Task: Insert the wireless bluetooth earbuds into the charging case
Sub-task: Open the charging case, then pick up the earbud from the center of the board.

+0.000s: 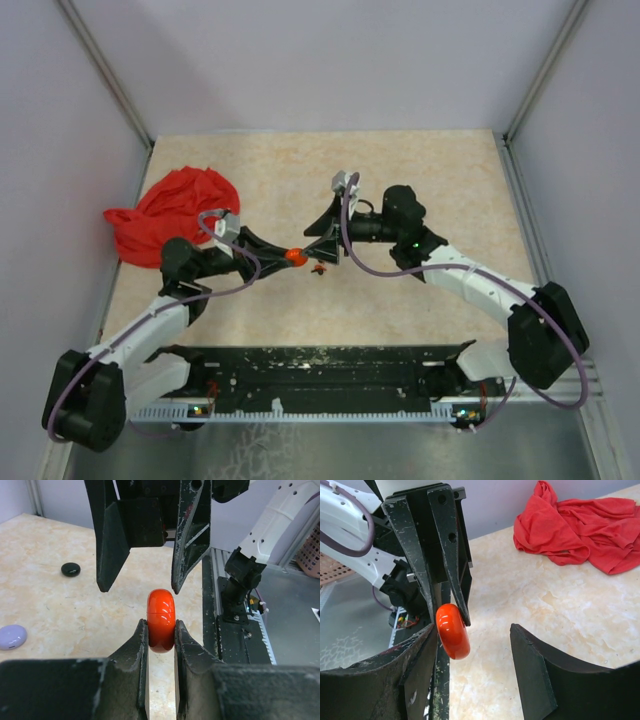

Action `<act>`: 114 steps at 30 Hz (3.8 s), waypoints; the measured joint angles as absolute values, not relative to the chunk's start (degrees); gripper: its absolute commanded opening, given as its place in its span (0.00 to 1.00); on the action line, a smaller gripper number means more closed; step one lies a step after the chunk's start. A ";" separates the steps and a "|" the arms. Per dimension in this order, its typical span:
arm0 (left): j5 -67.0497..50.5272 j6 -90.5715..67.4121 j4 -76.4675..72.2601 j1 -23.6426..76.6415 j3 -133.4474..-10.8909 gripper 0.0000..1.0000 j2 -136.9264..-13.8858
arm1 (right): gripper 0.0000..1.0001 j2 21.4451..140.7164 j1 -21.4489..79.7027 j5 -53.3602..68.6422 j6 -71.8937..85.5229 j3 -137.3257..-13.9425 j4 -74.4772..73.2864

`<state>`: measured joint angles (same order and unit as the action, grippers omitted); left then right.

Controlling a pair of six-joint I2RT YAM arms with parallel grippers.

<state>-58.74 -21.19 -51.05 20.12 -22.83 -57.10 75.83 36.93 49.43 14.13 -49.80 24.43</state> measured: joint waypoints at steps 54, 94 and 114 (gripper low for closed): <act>-62.59 -19.07 -47.29 19.79 -22.85 0.01 -55.64 | 0.62 71.90 29.82 37.91 12.19 -51.09 10.92; -30.06 -7.70 -30.41 14.83 -22.90 0.01 -44.69 | 0.30 105.69 42.28 0.05 8.08 -64.20 -9.52; -31.75 -8.84 -30.59 14.24 -22.90 0.01 -45.82 | 0.29 106.98 42.83 -6.13 5.06 -66.63 -15.14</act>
